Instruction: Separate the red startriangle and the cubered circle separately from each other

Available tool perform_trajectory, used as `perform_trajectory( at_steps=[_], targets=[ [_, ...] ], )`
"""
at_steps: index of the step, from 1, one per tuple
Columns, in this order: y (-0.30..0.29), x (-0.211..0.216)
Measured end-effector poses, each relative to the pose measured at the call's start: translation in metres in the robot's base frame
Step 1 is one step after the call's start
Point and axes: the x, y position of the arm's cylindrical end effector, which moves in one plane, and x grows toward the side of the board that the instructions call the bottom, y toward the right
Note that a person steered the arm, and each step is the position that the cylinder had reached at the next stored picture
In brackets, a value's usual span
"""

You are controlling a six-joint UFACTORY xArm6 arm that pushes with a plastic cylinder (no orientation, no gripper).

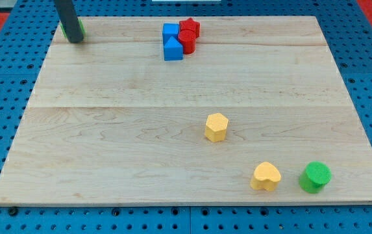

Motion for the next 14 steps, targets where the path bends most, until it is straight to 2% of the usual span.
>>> perform_trajectory(
  at_steps=[1, 2, 3, 5, 6, 7, 8, 9, 10, 11, 12, 13, 14],
  targets=[
    [0.000, -0.012],
    [0.008, -0.003],
    [0.067, -0.003],
    [0.078, -0.003],
    [0.145, -0.005],
    [0.150, -0.019],
    [0.187, -0.019],
    [0.232, 0.003],
    [0.243, 0.037],
    [0.282, 0.055],
    [0.313, 0.011],
    [0.318, -0.042],
    [0.272, -0.019]
  ],
)
